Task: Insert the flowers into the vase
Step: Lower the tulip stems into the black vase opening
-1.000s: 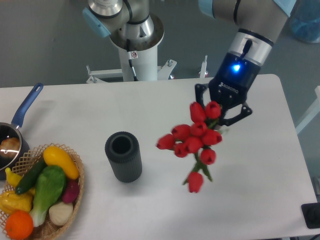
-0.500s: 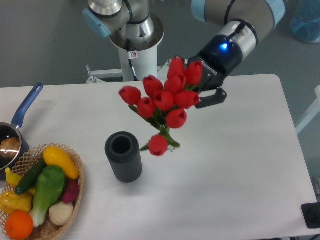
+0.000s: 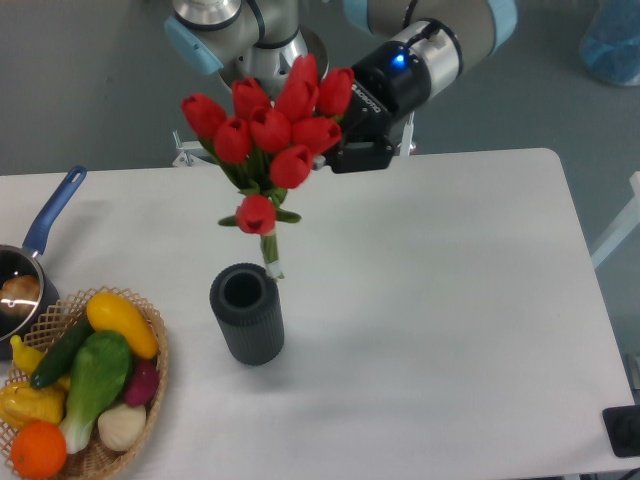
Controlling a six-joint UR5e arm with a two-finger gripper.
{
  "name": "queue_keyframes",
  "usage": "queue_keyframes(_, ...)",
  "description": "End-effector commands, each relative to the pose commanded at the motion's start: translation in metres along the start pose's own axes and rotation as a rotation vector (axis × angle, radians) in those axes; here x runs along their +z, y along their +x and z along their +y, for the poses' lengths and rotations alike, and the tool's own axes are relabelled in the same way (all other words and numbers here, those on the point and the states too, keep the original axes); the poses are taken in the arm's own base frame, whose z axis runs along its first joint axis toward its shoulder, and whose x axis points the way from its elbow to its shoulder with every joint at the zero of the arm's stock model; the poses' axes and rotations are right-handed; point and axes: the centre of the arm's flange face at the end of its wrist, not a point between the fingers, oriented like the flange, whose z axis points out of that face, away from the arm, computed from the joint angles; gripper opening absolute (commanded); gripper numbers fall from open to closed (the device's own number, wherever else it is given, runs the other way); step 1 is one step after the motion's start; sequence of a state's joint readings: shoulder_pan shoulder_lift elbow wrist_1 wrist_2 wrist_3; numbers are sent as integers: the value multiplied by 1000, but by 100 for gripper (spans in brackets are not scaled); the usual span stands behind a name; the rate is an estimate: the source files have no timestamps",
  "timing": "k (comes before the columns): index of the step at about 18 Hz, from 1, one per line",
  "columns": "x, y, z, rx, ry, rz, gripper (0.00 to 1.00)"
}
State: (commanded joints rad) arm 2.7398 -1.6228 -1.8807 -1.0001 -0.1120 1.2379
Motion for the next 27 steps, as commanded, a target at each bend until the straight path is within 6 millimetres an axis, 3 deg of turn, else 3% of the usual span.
queue_keyframes(4,8,-9,23,-42,-7,15,0)
queue_keyframes(16,6,-14,35,-62,-20,7,0)
queue_keyframes(27,9,-22,69,-111,-93,-6,4)
